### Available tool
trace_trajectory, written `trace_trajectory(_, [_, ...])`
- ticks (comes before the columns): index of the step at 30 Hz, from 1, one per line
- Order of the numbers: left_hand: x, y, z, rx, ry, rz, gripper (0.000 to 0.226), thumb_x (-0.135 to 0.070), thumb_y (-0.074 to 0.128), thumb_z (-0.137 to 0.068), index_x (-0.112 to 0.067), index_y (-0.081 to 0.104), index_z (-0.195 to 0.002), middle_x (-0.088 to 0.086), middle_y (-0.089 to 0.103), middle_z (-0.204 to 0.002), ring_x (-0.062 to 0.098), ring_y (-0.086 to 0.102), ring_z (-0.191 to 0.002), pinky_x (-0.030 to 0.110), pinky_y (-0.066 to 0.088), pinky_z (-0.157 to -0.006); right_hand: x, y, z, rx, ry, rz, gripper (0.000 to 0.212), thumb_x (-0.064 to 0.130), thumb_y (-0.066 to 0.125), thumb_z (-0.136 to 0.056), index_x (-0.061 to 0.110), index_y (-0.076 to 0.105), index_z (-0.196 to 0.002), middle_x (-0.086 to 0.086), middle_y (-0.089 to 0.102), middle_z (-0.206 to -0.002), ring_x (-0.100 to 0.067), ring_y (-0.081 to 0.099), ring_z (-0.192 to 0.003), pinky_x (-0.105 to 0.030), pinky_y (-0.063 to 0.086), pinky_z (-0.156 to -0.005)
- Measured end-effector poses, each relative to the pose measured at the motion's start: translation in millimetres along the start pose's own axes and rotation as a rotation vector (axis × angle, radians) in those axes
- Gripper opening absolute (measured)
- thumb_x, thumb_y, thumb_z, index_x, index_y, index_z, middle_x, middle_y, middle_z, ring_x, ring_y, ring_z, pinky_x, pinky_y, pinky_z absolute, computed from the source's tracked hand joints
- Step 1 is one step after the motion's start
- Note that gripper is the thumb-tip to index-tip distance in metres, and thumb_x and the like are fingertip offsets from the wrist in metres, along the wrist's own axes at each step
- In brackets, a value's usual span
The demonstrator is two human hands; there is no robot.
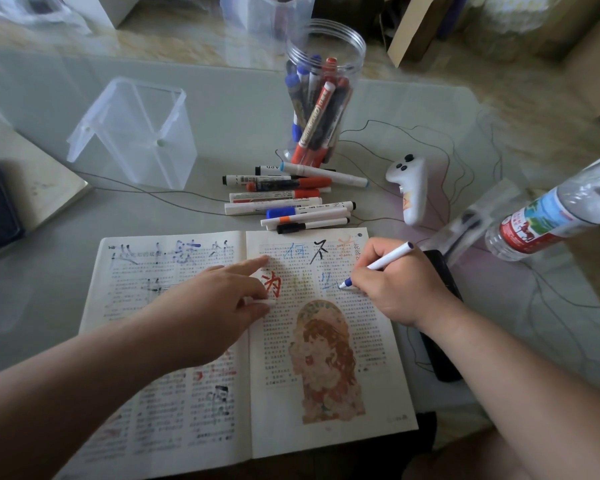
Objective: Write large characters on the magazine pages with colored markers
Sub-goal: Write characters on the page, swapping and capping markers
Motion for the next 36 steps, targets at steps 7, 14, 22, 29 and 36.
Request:
trace_trajectory(7, [-3.8,-8.3,2.6,-0.183,0.031,0.128,0.033,-0.065,0.05,-0.087,-0.04,0.071,-0.095,-0.033,0.061,-0.116,-0.011,0.057,-0.085,0.017,0.044,-0.081,14.3,-1.1,5.5,-0.004,-0.021,-0.437,0.007,0.009,0.063,-0.067,0.005,0.06,-0.062,-0.014,0.059,-0.059,-0.025,0.05,-0.062,-0.036,0.039,-0.056])
trace_trajectory(14, [-13.1,-28.3,9.0,-0.201,0.041,0.428,0.028,-0.06,0.055,-0.084,-0.039,0.074,-0.088,-0.01,0.071,-0.067,0.005,0.054,-0.052,0.024,0.049,-0.059,44.8,-0.1,15.5,0.173,-0.125,-0.87,0.01,0.003,0.066,-0.078,0.006,0.073,-0.072,-0.024,0.07,-0.072,-0.03,0.069,-0.065,-0.031,0.056,-0.06])
trace_trajectory(22, [-19.4,-31.3,12.6,-0.214,0.137,0.524,0.03,-0.061,0.054,-0.083,-0.038,0.073,-0.084,-0.006,0.07,-0.066,0.009,0.057,-0.057,0.034,0.054,-0.068,54.0,1.9,21.0,0.189,-0.09,-0.876,0.013,0.006,0.065,-0.081,0.009,0.076,-0.074,-0.027,0.073,-0.081,-0.036,0.073,-0.074,-0.037,0.059,-0.066])
trace_trajectory(29, [-18.7,-30.7,13.1,-0.195,0.123,0.499,0.027,-0.063,0.053,-0.082,-0.043,0.072,-0.086,-0.009,0.071,-0.067,0.007,0.058,-0.057,0.035,0.055,-0.069,54.7,1.0,21.5,0.172,-0.102,-0.898,0.013,0.005,0.064,-0.08,0.008,0.074,-0.072,-0.026,0.072,-0.078,-0.034,0.073,-0.072,-0.033,0.057,-0.064])
trace_trajectory(36, [-23.9,-29.9,16.2,-0.171,0.123,0.447,0.038,-0.06,0.053,-0.089,-0.028,0.073,-0.086,-0.009,0.071,-0.069,0.01,0.061,-0.06,0.042,0.057,-0.072,50.1,4.4,25.8,0.204,-0.112,-0.752,0.008,0.012,0.072,-0.081,0.005,0.074,-0.084,-0.027,0.072,-0.085,-0.036,0.072,-0.081,-0.039,0.056,-0.075])
Point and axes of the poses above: each hand's wrist, its own z-axis away from the middle knuckle, its own y-axis out of the palm, x = y × z, the point moved 1 cm from there along -z, towards the middle knuckle
